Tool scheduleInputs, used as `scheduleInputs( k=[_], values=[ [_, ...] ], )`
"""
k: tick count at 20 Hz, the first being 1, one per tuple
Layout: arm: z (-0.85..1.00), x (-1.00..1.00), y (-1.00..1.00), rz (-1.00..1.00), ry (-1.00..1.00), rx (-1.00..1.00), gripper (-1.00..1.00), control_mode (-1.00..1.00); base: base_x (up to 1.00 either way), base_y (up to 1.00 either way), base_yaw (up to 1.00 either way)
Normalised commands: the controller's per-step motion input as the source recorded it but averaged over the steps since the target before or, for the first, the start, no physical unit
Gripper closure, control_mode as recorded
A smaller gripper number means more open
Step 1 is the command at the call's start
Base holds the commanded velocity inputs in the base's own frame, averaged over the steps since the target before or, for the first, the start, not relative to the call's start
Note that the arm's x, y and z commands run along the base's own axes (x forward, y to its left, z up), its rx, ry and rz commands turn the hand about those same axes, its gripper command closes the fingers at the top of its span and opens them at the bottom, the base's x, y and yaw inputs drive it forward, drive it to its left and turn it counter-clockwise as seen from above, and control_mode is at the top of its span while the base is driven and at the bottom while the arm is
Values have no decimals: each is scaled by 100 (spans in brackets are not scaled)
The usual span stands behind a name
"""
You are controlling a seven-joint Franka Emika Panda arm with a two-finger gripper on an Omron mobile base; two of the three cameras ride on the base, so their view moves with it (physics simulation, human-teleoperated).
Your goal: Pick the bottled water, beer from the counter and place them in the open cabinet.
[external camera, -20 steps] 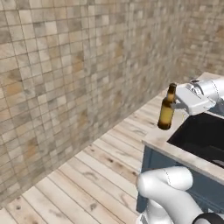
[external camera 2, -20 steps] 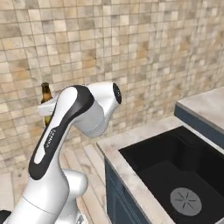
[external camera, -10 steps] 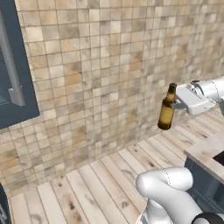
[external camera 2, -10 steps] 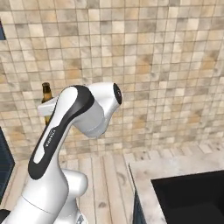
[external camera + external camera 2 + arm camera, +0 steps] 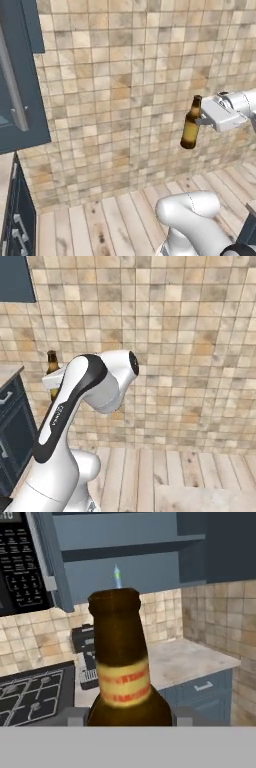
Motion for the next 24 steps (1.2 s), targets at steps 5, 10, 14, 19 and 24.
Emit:
scheduleInputs(
  k=[5,10,14,19,24],
  values=[
    [0,0,0,0,0,0,100,100,81,-15,41],
    [0,0,0,0,0,0,100,100,60,-55,40],
    [0,0,0,0,0,0,100,100,34,-43,42],
    [0,0,0,0,0,0,100,100,36,-10,47],
    [0,0,0,0,0,0,100,100,57,0,49]
  ],
)
